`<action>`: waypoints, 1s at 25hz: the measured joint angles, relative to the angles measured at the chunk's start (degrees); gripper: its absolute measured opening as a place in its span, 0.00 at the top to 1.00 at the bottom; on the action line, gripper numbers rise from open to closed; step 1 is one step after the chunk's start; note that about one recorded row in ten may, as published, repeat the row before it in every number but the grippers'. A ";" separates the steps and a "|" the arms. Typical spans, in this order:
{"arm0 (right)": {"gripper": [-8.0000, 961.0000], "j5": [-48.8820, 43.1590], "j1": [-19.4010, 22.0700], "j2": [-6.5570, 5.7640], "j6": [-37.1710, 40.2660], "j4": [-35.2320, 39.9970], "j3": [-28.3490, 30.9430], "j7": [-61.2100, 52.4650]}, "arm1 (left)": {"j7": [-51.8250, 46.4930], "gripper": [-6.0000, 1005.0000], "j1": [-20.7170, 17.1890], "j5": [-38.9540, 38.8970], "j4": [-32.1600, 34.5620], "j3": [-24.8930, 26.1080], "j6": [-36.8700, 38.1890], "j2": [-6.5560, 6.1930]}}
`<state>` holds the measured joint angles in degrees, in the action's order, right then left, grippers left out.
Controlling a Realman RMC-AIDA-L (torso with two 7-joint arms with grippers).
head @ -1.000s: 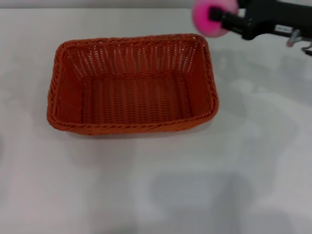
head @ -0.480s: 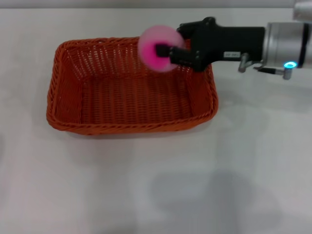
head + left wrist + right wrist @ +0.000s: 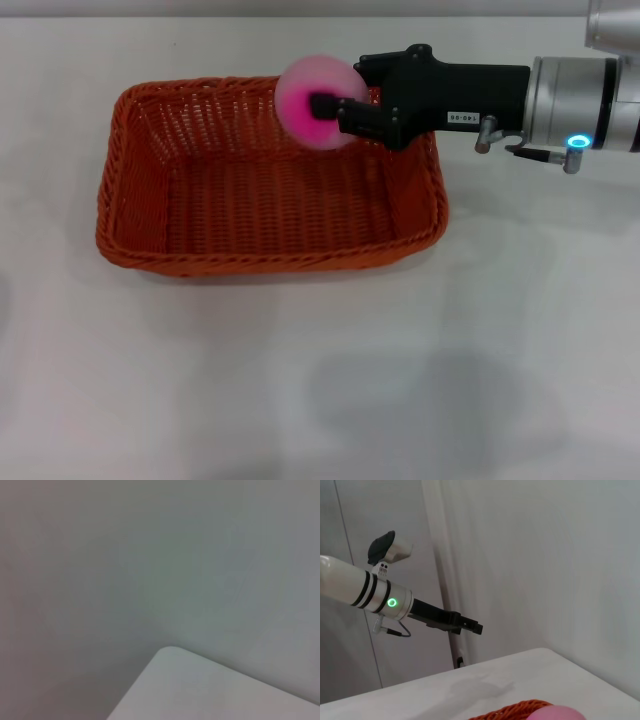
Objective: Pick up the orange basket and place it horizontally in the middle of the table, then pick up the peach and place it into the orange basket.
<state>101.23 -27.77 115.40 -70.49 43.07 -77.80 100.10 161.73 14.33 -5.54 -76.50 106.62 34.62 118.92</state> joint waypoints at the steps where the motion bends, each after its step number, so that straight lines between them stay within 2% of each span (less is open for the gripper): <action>1: 0.61 0.03 -0.18 0.00 -0.13 -0.34 0.00 0.00 | 0.01 0.14 0.00 0.00 -0.02 -0.01 0.00 0.00; 5: 0.61 0.16 -0.61 0.00 -0.38 -1.27 -0.15 -0.47 | 0.11 0.14 0.00 0.00 0.11 -0.01 0.00 0.00; 10: 0.49 0.57 -1.10 0.00 -0.17 -2.60 -0.21 -2.34 | 0.13 0.14 0.00 0.00 0.27 -0.02 0.01 0.00; 16: 0.22 0.57 -1.13 0.00 0.02 -2.98 -0.25 -2.78 | 0.16 0.14 -0.27 0.00 0.39 -0.01 0.01 0.00; 25: 0.15 0.52 -0.87 -0.03 0.28 -3.09 0.08 -2.53 | 0.17 0.14 -0.52 -0.06 0.39 -0.01 0.01 0.09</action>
<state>101.75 -28.64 115.37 -70.21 39.98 -77.72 97.56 161.90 13.80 -5.60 -76.11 106.61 34.63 119.00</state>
